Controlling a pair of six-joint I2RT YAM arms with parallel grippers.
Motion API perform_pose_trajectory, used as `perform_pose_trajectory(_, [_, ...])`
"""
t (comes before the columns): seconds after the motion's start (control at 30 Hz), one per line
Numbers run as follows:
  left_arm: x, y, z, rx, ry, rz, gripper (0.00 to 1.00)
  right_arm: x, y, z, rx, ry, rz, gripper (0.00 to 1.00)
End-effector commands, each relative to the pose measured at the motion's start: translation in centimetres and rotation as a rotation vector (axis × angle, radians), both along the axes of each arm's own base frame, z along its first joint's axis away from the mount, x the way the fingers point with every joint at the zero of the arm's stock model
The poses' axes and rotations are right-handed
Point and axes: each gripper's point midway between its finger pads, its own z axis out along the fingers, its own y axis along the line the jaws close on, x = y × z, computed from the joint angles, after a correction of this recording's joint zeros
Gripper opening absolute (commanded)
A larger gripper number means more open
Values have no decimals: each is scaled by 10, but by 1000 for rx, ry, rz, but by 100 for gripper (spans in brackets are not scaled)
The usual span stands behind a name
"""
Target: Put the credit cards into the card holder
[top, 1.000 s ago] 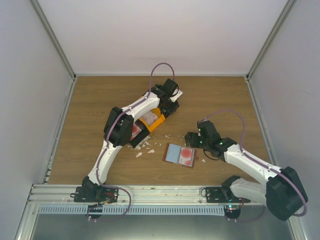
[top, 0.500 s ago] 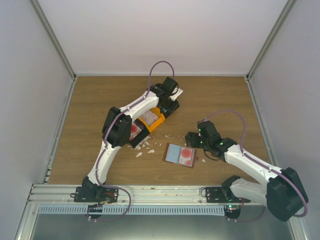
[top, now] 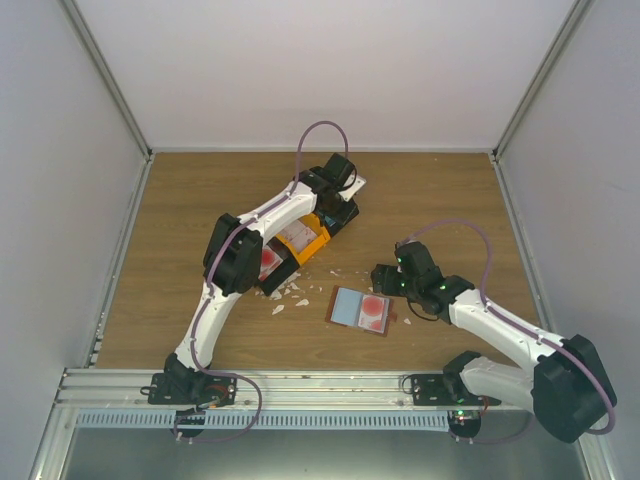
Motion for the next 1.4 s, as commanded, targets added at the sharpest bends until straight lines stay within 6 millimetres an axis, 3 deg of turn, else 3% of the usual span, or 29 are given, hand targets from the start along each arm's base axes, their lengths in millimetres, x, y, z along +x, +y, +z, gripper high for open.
perform_pose_trajectory(0.0, [-4,-3,31,-41,-35,-6,20,2,-4,3,-2,-9,-20,82])
perform_pose_trajectory(0.17, [-4,-1,38,-43,-48,1,18,2,-5,3,-3,-8,-19,82])
perform_pose_trajectory(0.5, [2,6,49,-41,-98,42,2,4,-4,9,0,-22,-23,82])
perform_pose_trajectory(0.63, [1,3,50,-67,-92,27,0,6,-4,12,-4,-29,-25,82])
perform_pose_trajectory(0.7, [1,2,46,-63,-85,23,5,7,-4,13,-3,-33,-25,82])
perform_pose_trajectory(0.8, [3,5,35,-34,-78,30,37,7,-4,14,-2,-32,-26,82])
perform_pose_trajectory(0.9, [3,8,17,3,-54,37,48,6,-4,13,0,-29,-25,82])
perform_pose_trajectory(1.13, [5,8,-11,49,-25,53,58,5,-4,10,-1,-18,-26,82])
perform_pose_trajectory(1.37, [7,10,-26,106,-19,63,58,5,-4,8,-2,-14,-29,82])
